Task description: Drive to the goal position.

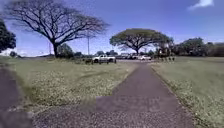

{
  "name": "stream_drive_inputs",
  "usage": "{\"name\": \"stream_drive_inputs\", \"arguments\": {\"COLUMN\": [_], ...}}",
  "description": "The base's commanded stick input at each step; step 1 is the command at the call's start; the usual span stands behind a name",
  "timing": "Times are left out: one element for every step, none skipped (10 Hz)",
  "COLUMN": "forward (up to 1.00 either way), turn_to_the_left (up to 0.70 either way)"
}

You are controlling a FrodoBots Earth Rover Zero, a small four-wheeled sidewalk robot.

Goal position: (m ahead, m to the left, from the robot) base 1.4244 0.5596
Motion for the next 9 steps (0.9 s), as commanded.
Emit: {"name": "stream_drive_inputs", "arguments": {"forward": [1.0,1.0,1.0,1.0,1.0,0.99,0.98,0.98,0.99], "turn_to_the_left": [-0.21,-0.04,0.0,0.0,0.0,0.0,0.0,0.0,0.0]}}
